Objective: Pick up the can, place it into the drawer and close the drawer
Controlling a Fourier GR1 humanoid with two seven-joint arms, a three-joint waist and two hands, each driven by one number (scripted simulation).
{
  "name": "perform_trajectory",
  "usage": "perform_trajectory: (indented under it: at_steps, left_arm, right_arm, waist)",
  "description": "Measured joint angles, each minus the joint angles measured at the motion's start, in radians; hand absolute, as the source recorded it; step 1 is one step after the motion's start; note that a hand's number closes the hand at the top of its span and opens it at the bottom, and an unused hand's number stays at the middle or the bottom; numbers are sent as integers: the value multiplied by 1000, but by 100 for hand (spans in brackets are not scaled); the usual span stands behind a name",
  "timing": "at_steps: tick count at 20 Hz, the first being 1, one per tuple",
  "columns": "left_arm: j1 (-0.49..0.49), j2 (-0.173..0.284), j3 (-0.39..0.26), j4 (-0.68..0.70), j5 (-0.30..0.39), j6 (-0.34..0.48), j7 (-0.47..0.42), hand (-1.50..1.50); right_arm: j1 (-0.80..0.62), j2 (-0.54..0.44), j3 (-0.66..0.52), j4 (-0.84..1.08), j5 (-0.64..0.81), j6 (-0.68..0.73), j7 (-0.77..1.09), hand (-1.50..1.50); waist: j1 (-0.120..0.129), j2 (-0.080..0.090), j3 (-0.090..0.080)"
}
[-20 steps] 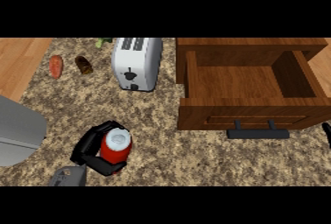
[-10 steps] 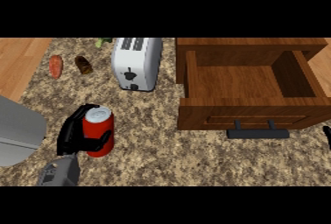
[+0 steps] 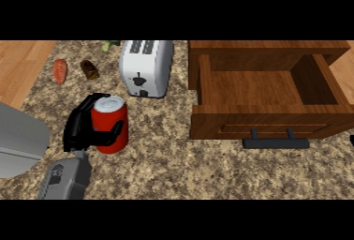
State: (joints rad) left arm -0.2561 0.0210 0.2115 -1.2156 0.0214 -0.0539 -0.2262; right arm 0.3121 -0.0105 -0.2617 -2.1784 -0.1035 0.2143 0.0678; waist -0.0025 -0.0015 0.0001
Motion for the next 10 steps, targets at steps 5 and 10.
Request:
perform_trajectory:
  at_steps: [5,10]
  left_arm:
    - [-59,-14,-86,-85,-19,74,85,150]
    - [-148,-19,-186,-151,-25,173,203,150]
  right_arm:
    - [23,1,-8,-33,-28,12,14,-150]
    - [11,-7,-21,-45,-34,12,33,-150]
  waist:
    - [-3,0,0]
    - [-5,0,0]
